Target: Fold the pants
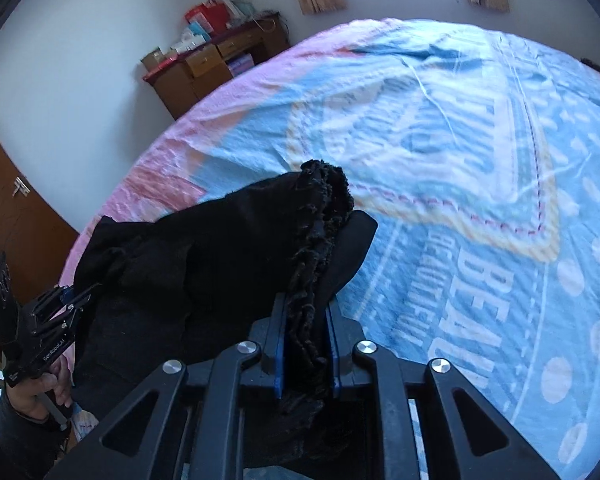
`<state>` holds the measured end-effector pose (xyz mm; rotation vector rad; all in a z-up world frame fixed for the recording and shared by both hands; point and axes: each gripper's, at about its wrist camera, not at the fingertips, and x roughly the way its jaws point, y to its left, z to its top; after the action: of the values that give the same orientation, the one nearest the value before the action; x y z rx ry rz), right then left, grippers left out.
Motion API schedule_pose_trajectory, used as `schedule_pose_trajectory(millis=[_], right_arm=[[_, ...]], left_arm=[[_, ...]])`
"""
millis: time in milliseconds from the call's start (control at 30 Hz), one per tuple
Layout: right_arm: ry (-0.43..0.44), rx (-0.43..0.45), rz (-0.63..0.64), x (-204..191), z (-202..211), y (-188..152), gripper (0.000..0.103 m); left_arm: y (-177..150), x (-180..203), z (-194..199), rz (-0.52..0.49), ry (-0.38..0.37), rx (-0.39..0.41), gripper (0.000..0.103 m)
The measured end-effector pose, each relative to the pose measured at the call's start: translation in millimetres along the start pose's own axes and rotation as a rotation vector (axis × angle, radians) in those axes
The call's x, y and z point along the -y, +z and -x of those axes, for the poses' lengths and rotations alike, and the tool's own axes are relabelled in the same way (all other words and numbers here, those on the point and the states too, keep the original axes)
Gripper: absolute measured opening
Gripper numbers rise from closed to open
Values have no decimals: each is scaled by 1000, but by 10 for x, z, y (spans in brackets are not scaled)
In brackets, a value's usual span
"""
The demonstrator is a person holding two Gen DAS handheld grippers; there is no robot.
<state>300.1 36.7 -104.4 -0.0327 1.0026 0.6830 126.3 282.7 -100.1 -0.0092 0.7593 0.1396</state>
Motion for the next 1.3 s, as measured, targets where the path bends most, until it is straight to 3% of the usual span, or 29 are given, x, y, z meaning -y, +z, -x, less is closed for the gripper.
schedule_pose_trajectory(millis=[33, 167, 300, 400, 567, 667, 833, 1000, 1300], right_arm=[[-8, -2, 3, 3, -20, -7, 26], [-24, -10, -17, 36, -66, -20, 34], [-22, 12, -61, 112, 9, -50, 46], [-18, 26, -70, 123, 87, -87, 47], [-51, 44, -64, 55, 193, -94, 47], [-61, 80, -65, 36, 329, -99, 55], [-88, 138, -60, -44, 685, -216, 56], [-142, 200, -3, -277, 1167, -578, 56], [-128, 296, 21, -583, 1744, -1147, 66]], left_arm=[[-3, 0, -5, 3, 4, 0, 46], [-8, -29, -19, 25, 48, -4, 68], [-40, -65, 40, 41, 43, -14, 69], [-62, -20, 105, 18, 59, -14, 78], [-70, 9, 230, 17, 55, -10, 79], [-66, 18, 342, 17, 58, 6, 95], [-100, 93, 688, 40, 32, 57, 96], [-229, 224, 1126, 63, -9, 129, 100], [-380, 473, 1701, 86, -49, 217, 103]])
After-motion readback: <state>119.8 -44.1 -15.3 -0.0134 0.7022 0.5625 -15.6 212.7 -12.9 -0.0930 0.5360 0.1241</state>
